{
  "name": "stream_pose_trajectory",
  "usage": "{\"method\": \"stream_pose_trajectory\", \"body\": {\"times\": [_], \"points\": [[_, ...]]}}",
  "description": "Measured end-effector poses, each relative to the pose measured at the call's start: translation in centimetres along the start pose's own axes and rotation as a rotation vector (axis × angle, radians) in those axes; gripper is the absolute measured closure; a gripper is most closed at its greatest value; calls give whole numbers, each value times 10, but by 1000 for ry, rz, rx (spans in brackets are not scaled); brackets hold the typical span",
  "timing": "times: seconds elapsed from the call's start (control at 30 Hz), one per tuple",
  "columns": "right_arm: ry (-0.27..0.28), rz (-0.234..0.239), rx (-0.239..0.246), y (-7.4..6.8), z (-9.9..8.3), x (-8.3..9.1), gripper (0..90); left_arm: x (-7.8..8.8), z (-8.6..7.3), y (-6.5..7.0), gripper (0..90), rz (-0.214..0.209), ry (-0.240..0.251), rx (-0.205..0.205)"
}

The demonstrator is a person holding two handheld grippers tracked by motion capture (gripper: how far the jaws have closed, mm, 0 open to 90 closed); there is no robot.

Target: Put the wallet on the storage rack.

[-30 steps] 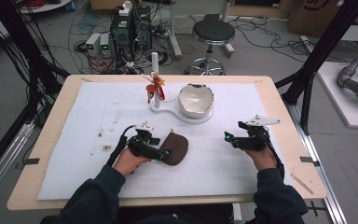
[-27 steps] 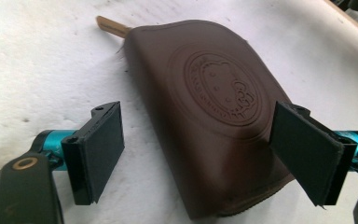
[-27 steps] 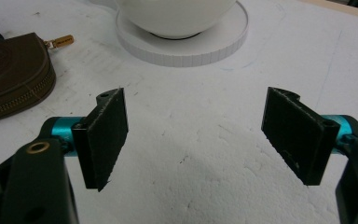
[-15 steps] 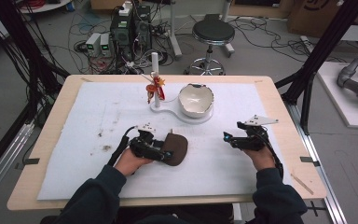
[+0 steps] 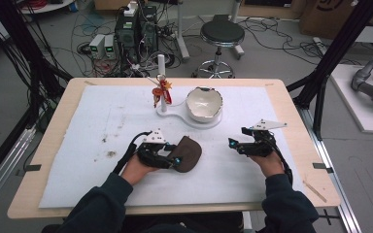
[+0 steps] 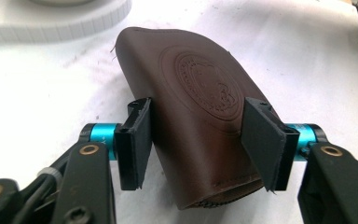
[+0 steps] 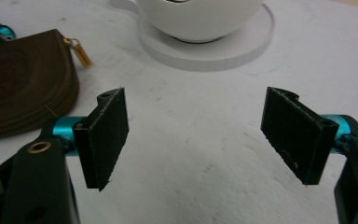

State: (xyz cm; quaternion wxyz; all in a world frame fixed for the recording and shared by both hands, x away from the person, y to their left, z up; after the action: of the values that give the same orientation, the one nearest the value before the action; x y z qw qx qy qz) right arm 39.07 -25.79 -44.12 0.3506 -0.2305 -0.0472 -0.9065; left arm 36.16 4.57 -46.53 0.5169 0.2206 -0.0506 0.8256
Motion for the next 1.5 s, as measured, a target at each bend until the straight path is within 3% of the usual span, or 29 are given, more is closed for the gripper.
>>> {"method": "stream_pose_trajectory", "body": {"times": [0.03,0.07,0.1,0.13,0.2,0.23,0.27,0.3,0.33,0.4,0.43,0.47,0.5,0.53,0.6,0.63,0.67,0.7,0.93,1.03,1.17,1.2,1.3,1.33,1.37,1.4,1.43,1.47,1.5], "points": [[0,0,0,0,0,0,235,0,1,1,446,1,2,-19],[0,32,6,-7,3,-5,235,1,2,3,454,1,17,-51],[-1,49,9,-10,4,-9,235,1,2,3,459,1,17,-51],[-1,65,17,-14,6,-12,235,1,4,6,463,1,32,-87],[-7,84,22,-18,7,-16,235,1,4,6,469,1,31,-99],[-19,125,31,-26,9,-24,235,2,5,6,477,0,35,-107],[-19,125,31,-26,9,-24,235,2,5,7,477,-2,41,-111],[-33,178,47,-35,9,-32,244,2,5,7,482,-1,42,-111],[-33,178,47,-35,9,-32,244,2,5,7,482,-2,43,-113],[-61,249,50,-46,8,-42,295,2,5,7,486,-5,50,-111],[-61,249,50,-46,8,-42,295,2,5,7,486,-5,50,-111],[-78,303,50,-53,6,-49,350,2,5,7,487,-7,48,-115],[-78,303,50,-53,6,-49,350,2,5,7,487,-7,53,-113],[-85,349,52,-58,6,-54,404,2,6,7,487,-9,53,-115],[-99,371,58,-61,6,-57,433,2,6,7,487,-9,54,-114],[-121,413,77,-68,4,-62,516,2,5,7,487,-10,53,-116],[-121,413,77,-68,4,-62,516,2,5,7,487,-11,52,-117],[-148,428,114,-72,1,-65,581,1,5,7,486,-11,49,-116],[-141,426,153,-72,1,-63,630,1,4,5,475,-21,46,-101],[-130,413,190,-73,2,-60,646,2,3,3,453,-24,32,-53],[-126,413,209,-74,4,-55,666,3,1,-2,397,-43,4,58],[-121,416,217,-74,4,-52,672,4,1,-1,475,-66,4,42],[-114,438,207,-74,5,-48,674,5,1,0,491,-75,13,7],[-106,463,181,-73,6,-46,652,5,2,0,507,-80,19,4],[-101,466,169,-73,6,-47,577,5,2,1,518,-86,25,-4],[-101,466,169,-73,6,-47,577,5,4,2,518,-96,43,-30],[-93,462,117,-73,7,-53,400,6,5,4,549,-105,61,-54],[-93,462,117,-73,7,-53,400,6,6,5,549,-111,74,-69],[-108,479,87,-73,5,-59,335,7,7,7,570,-119,88,-87]]}}
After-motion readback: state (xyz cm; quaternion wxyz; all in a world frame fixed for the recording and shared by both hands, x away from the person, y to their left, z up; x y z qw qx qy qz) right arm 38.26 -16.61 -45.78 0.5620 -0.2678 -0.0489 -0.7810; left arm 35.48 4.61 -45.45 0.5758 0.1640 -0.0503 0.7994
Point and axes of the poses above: each handheld gripper's, and its own axes: x roughly backward along the jaws, z roughly out of its top, y roughly to its right, the point moved 5 cm from there along -x, roughly forward along the jaws, and after that the axes turned 7 degrees about y, right-handed, at the moved point
